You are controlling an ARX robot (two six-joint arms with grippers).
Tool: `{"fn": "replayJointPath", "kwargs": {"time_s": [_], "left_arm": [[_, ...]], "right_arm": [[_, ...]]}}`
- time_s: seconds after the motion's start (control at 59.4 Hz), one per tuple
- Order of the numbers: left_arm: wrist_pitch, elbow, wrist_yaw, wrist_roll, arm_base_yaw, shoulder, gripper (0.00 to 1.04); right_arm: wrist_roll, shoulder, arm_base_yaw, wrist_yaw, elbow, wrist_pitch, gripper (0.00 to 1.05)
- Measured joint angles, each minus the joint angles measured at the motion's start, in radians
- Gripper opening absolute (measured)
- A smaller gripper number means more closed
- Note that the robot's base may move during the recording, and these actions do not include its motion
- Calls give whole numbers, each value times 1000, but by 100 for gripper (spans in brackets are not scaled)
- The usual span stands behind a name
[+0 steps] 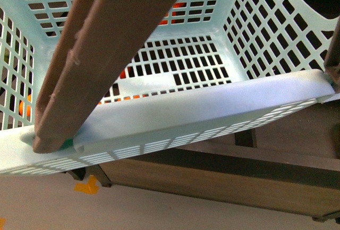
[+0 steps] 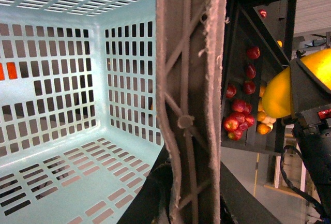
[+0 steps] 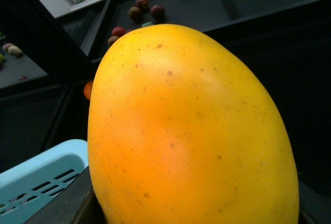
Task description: Pick mango and avocado into basket
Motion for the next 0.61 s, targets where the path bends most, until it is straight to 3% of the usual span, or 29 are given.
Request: {"fn": "replayJointPath", "kwargs": {"time_s": [0.354, 0.606], "left_arm": [[0, 0, 0, 0, 0, 0, 7], [0, 0, 0, -1, 0, 0, 7]], "right_arm": [[9, 86, 203, 54, 48, 11, 62], [21, 119, 277, 66, 36, 21, 62]]}}
